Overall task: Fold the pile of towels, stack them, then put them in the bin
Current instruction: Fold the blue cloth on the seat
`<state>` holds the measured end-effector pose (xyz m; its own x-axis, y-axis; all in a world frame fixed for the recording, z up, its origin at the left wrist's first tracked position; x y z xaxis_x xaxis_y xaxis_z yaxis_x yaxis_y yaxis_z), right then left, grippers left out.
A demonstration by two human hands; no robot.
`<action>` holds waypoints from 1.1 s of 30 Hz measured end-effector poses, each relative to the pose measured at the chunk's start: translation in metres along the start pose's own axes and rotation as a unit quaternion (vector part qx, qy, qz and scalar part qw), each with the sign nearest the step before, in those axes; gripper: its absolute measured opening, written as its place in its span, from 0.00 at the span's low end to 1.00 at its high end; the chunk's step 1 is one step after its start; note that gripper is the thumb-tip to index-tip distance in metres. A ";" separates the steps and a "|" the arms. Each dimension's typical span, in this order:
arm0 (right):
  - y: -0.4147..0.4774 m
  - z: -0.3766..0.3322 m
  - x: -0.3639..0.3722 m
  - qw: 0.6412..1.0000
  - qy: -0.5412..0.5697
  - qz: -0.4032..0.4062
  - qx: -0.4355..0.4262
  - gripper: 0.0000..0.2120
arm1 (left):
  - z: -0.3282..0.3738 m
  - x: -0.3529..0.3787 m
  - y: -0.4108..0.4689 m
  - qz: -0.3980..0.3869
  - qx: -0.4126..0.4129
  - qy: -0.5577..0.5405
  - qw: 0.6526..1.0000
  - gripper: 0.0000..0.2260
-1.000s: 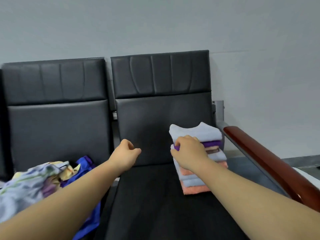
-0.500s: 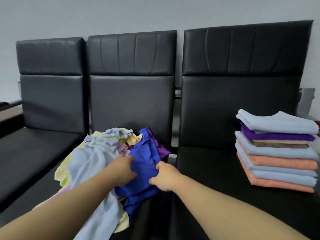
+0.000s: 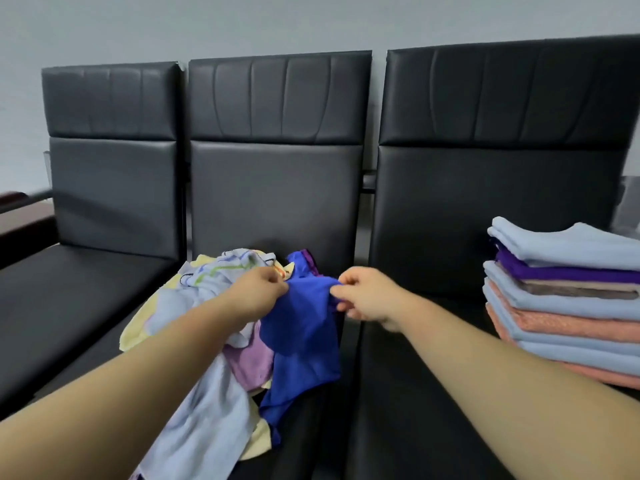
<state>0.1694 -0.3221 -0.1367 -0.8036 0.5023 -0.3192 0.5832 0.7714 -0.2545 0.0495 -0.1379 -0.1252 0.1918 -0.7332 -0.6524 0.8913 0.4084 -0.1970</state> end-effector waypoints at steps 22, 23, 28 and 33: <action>-0.227 0.136 -0.103 0.983 0.060 0.140 0.106 0.10 | 0.112 0.212 -0.059 -0.259 -0.041 -0.317 0.911 0.15; -0.229 0.145 -0.101 0.988 0.024 0.095 0.123 0.07 | 0.106 0.219 -0.058 -0.262 -0.047 -0.321 0.909 0.15; -0.218 0.164 -0.088 0.992 -0.064 -0.037 0.105 0.19 | 0.098 0.237 -0.052 -0.252 -0.027 -0.360 0.898 0.13; -0.195 0.176 -0.076 0.991 -0.107 0.012 0.081 0.18 | 0.091 0.238 -0.050 -0.289 0.057 -0.228 0.928 0.17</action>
<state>0.1379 -0.5792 -0.2234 -0.7563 0.4120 -0.5081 0.6266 0.6795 -0.3816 0.0877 -0.3820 -0.2038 -0.2011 -0.9764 -0.0793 0.9318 -0.1657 -0.3228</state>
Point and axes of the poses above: each hand's wrist, its own y-axis towards the middle knuckle, its own x-axis out of the palm, z = x × y, the point moved 1 cm from there along y, towards the middle knuckle, and after that the axes turned 13 degrees about -z, right-handed, at the moved point
